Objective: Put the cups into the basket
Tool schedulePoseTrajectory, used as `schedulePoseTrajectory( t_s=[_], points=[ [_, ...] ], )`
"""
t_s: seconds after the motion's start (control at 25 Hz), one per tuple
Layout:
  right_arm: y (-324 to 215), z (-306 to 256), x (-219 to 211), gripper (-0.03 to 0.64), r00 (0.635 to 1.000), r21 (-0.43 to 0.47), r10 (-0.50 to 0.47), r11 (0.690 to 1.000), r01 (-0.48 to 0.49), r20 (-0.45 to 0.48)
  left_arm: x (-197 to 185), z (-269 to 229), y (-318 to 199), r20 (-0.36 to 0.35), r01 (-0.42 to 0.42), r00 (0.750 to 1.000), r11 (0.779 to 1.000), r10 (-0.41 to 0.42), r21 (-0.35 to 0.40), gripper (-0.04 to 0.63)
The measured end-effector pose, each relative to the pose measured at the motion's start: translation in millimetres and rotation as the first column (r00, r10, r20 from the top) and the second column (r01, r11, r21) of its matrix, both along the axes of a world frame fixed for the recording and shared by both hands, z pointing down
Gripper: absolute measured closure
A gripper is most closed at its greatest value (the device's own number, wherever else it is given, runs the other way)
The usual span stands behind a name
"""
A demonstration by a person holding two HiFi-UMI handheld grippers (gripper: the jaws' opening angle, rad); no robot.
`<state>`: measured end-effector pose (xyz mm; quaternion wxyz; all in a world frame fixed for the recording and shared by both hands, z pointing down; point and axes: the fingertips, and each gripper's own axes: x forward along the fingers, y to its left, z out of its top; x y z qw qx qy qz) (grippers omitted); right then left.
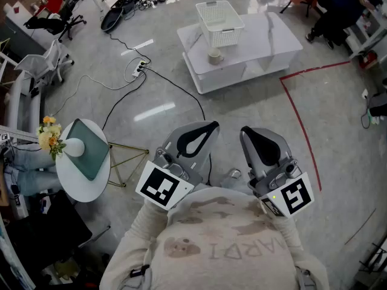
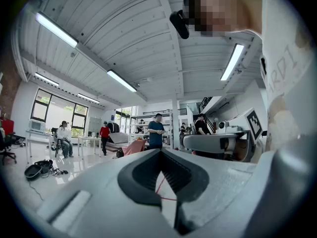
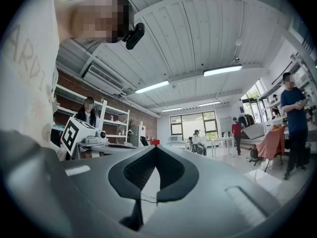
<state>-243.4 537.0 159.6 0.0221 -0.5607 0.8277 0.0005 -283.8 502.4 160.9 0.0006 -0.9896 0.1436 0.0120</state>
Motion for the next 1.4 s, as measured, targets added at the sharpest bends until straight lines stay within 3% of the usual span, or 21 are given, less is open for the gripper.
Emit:
schedulePoseTrajectory(
  t_s=[0.6, 0.8, 1.0, 1.24, 1.4],
  points=[
    [-8, 2, -27, 0.595, 1.000, -0.006, 0.020, 1.000, -0.020, -0.008, -26, 3, -8, -0.012, -0.020, 1.000, 1.000, 0.020, -0.008, 0.595],
    [-17, 6, -38, 0.594, 0.999, 0.002, 0.034, 0.999, -0.034, 0.037, -43, 7, -18, -0.016, -0.023, 1.000, 1.000, 0.023, 0.005, 0.595],
    [-28, 19, -40, 0.581, 0.996, -0.026, 0.090, 0.996, -0.089, 0.025, -55, 22, -36, 0.006, -0.023, 1.000, 1.000, 0.023, 0.009, 0.594],
    [-51, 31, -11, 0.581, 0.991, -0.044, 0.106, 0.994, -0.103, 0.084, -33, 38, -67, 0.005, -0.019, 1.000, 0.999, 0.019, -0.033, 0.594],
    [-85, 31, 32, 0.582, 0.997, -0.029, 0.062, 0.998, -0.061, 0.046, 7, 36, -101, -0.011, 0.020, 1.000, 0.999, -0.020, -0.031, 0.595]
  ],
)
